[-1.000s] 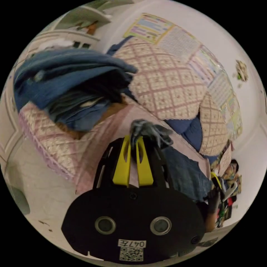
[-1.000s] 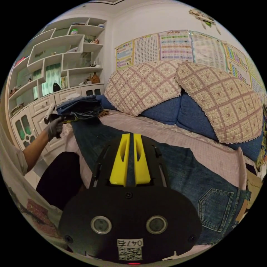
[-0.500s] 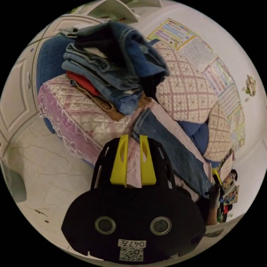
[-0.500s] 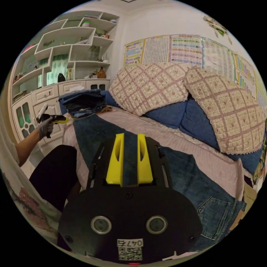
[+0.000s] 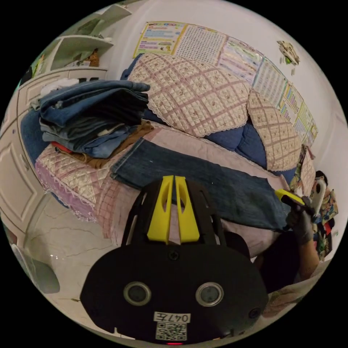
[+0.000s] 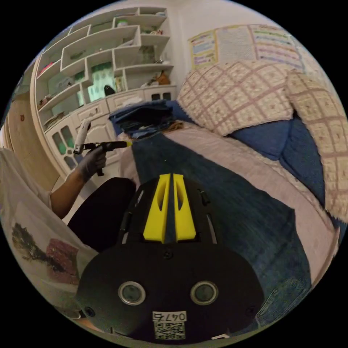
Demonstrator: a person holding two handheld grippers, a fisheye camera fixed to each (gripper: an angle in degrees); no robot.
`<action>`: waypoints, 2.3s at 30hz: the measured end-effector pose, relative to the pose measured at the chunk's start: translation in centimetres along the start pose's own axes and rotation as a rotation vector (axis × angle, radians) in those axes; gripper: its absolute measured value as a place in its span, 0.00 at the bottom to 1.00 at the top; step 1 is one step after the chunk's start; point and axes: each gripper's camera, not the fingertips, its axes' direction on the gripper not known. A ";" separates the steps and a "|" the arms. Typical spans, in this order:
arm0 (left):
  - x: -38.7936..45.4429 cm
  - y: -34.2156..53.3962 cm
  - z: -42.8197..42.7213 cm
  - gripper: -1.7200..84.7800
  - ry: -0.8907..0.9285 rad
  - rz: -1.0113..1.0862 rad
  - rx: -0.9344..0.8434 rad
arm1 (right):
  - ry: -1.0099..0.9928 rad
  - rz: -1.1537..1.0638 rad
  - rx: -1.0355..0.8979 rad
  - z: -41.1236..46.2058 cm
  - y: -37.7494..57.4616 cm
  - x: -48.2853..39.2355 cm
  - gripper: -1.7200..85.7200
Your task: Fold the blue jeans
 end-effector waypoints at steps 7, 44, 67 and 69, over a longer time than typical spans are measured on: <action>6.0 4.5 1.1 0.01 -0.184 -0.008 0.002 | 0.067 -0.308 -0.220 16.0 -9.7 -5.9 0.03; 19.0 5.4 -3.3 0.01 -0.040 -0.023 -0.019 | -0.363 -0.452 -0.532 25.1 -5.2 -14.4 0.07; 18.1 5.7 -8.2 0.01 0.014 -0.104 0.070 | 0.007 -0.500 -0.193 42.6 -26.8 -17.6 0.03; 17.4 5.6 -7.8 0.01 0.043 -0.118 0.060 | 0.008 -0.507 -0.231 44.9 -27.7 -17.6 0.03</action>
